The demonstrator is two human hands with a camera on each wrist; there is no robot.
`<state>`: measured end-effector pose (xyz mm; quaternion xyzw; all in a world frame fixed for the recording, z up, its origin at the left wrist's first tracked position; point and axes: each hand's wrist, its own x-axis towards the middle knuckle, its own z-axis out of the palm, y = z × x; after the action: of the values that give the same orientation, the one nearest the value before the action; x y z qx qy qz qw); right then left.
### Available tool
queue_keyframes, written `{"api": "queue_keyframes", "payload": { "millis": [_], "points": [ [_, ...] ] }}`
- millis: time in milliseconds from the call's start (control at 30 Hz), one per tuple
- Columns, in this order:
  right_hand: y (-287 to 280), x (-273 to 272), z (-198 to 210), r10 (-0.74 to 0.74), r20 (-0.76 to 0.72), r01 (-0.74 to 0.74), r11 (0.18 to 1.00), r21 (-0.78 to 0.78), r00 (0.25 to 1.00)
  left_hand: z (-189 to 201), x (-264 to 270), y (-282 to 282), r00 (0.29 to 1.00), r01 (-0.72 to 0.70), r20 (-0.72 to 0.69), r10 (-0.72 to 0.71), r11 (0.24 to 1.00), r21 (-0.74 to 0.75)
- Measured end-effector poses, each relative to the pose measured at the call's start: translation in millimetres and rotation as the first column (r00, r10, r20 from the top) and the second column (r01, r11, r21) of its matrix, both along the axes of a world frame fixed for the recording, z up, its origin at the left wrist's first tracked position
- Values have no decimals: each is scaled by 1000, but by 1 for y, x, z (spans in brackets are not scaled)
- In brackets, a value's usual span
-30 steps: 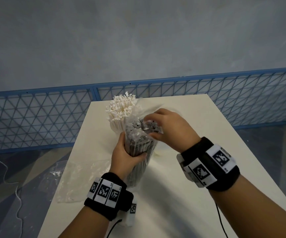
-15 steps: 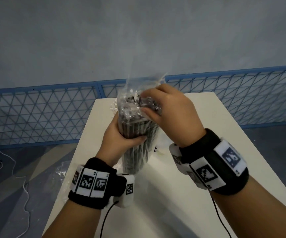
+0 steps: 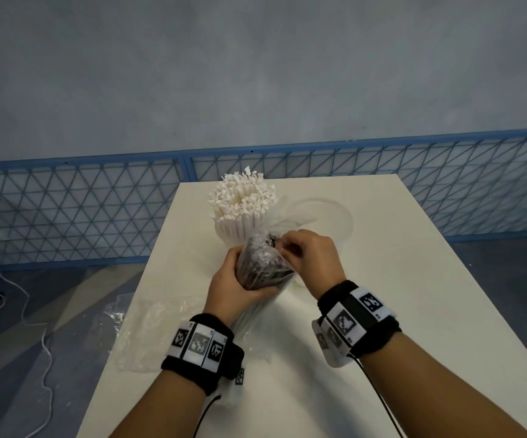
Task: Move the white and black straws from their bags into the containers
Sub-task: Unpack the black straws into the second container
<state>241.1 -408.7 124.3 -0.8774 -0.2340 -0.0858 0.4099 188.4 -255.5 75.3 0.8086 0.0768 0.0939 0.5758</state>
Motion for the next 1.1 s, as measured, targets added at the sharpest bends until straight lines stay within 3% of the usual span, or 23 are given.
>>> {"api": "queue_keyframes", "payload": {
  "millis": [267,533,600,667,700,767,867,1000,1100],
  "points": [
    [-11,0,13,-49,50,32,957,288,998,-7,7,2,998,42,-39,-45,996,-80],
    [-20,-15,42,-128,247,-1,886,463,961,-10,3,8,995,39,-89,-54,986,-163],
    [-16,-22,34,-176,191,40,828,559,966,-11,3,6,995,37,-88,-53,986,-165],
    [-10,-27,22,-182,10,134,761,634,983,-12,3,5,996,18,-85,-33,985,-173],
    [-7,-29,15,-148,-96,175,753,635,984,-13,3,4,996,9,-81,-23,984,-175],
    [-3,-29,6,-130,-229,236,816,528,965,-14,3,4,997,2,-78,-15,987,-160],
    [-2,-22,10,-157,-253,252,880,403,955,-14,2,2,997,20,-72,-29,993,-117],
    [2,-13,20,-104,-286,206,912,354,952,-9,0,-2,998,33,-58,-38,996,-84],
    [8,-4,19,-145,-274,233,918,322,951,-9,1,-2,998,14,-62,-20,996,-92]
  ]
}}
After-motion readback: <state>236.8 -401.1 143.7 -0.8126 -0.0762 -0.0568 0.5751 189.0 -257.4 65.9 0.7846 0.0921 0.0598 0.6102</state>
